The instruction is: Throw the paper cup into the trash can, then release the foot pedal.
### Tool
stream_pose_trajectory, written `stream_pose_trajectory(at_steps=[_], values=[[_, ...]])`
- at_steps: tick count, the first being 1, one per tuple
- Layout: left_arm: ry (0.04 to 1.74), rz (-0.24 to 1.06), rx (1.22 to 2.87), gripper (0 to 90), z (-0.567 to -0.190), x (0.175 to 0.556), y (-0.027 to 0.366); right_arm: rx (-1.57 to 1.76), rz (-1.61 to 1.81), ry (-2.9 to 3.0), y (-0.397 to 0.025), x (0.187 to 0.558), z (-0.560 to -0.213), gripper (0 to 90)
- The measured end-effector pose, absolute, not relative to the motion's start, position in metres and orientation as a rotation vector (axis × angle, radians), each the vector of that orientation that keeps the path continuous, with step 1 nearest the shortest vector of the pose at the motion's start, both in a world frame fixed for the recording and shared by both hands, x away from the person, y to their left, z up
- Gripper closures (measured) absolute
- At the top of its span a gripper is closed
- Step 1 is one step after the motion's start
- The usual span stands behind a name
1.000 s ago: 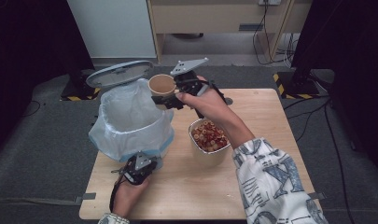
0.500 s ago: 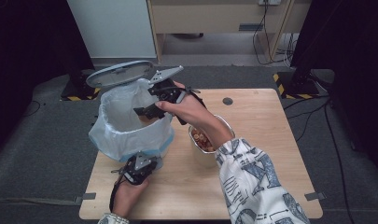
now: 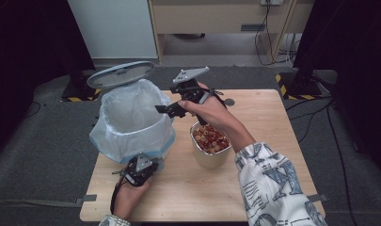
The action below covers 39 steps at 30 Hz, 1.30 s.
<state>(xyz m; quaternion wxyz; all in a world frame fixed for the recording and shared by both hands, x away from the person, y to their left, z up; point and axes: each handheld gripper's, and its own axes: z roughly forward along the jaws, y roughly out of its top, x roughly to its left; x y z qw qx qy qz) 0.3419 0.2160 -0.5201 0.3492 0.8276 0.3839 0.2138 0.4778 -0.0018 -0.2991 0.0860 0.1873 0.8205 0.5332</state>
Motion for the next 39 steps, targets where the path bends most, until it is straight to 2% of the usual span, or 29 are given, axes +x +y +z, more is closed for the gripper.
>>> stream_pose_trajectory(at_steps=[13,16,19,25,39], values=[[1.003,0.533,2.124,88.1,-0.520,0.341,0.216,0.643,1.532,2.396,-0.050,0.483,-0.308,8.5],[1.012,0.535,2.107,76.0,-0.516,0.336,0.217,0.668,1.514,2.373,-0.064,0.485,-0.309,8.5],[1.002,0.528,2.056,72.7,-0.508,0.324,0.221,0.707,1.504,2.343,-0.084,0.486,-0.312,8.5],[1.026,0.495,2.001,56.5,-0.501,0.310,0.227,0.796,1.437,2.299,-0.127,0.486,-0.324,8.0],[1.091,0.487,1.990,30.1,-0.501,0.307,0.239,0.977,1.323,2.175,-0.201,0.472,-0.361,7.4]])
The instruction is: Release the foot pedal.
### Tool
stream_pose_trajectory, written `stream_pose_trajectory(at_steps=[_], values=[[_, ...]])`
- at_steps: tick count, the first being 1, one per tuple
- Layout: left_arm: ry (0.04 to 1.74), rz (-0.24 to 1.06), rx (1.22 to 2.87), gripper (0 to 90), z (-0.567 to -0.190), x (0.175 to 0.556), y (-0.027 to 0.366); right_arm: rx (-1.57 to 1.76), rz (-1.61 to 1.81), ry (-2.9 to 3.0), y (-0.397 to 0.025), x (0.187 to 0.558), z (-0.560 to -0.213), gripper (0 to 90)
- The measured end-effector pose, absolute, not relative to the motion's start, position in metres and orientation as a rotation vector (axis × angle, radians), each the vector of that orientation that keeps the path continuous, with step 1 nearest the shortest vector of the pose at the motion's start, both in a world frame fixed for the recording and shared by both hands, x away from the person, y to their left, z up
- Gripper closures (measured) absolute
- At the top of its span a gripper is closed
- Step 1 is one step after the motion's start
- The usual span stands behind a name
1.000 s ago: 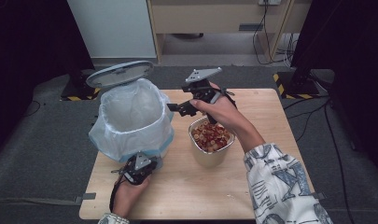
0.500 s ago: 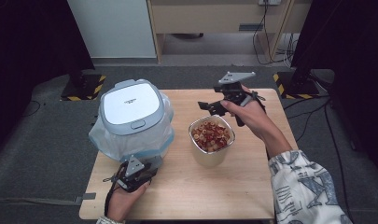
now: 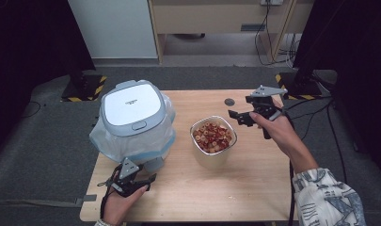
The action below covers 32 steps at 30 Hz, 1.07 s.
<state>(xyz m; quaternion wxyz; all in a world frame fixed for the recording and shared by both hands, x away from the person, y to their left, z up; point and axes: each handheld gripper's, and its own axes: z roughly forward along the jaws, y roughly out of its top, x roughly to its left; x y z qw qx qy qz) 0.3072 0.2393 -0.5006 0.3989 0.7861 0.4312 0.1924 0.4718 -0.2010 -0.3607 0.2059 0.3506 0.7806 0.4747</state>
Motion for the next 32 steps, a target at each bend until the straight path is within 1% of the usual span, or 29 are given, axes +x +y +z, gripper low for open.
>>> stream_pose_trajectory(at_steps=[4,8,10,13,25,32], values=[[1.104,0.488,1.990,26.0,-0.501,0.307,0.241,1.047,1.302,2.128,-0.215,0.471,-0.368,7.2],[1.131,0.495,1.976,19.2,-0.501,0.306,0.247,1.116,1.267,2.077,-0.227,0.468,-0.378,6.9],[1.141,0.502,1.969,17.7,-0.501,0.305,0.250,1.157,1.258,2.050,-0.231,0.466,-0.385,6.8],[1.158,0.511,1.960,16.6,-0.501,0.305,0.254,1.190,1.236,2.037,-0.238,0.461,-0.398,6.6],[1.186,0.544,1.945,14.7,-0.502,0.307,0.258,1.312,1.154,2.043,-0.264,0.431,-0.470,6.4],[1.188,0.555,1.941,13.5,-0.502,0.308,0.259,1.356,1.152,1.992,-0.278,0.427,-0.482,6.3]])
